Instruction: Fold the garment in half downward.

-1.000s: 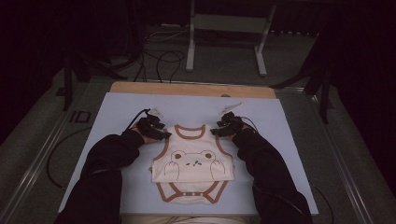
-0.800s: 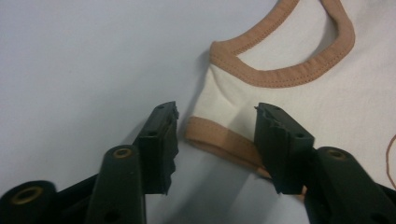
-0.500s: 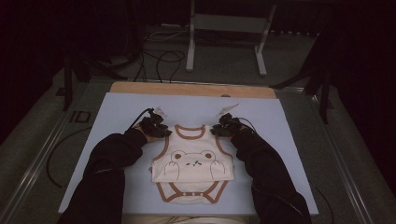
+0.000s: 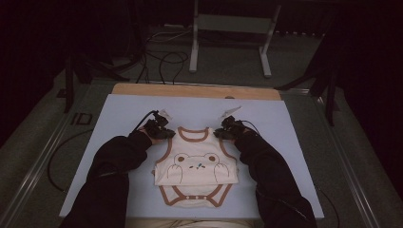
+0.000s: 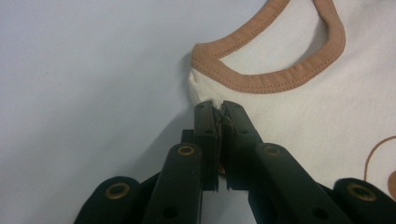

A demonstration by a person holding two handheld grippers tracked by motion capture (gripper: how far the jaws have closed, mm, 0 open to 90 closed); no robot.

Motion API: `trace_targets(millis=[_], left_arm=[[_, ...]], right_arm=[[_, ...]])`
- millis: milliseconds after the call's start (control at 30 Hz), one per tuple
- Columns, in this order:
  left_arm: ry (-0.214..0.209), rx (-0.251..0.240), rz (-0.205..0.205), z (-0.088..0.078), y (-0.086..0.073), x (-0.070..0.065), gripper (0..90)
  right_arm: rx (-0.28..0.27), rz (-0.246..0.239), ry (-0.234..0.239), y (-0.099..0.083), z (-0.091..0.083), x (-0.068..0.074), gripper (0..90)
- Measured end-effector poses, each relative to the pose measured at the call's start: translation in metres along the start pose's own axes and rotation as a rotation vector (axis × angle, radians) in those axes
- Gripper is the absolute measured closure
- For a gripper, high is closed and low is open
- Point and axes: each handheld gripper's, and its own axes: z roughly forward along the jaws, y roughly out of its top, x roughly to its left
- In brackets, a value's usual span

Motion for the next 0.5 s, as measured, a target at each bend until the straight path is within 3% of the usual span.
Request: trace_targets(millis=[300,500], left_arm=[[-0.008,-0.018,-0.009,-0.004,0.000,0.000,87.9],[-0.007,-0.040,0.001,-0.011,0.003,0.000,87.8]], right_arm=[[-0.019,0.020,0.007,0.000,-0.006,-0.001,80.6],[-0.044,0.008,0.000,0.003,-0.015,-0.002,80.6]])
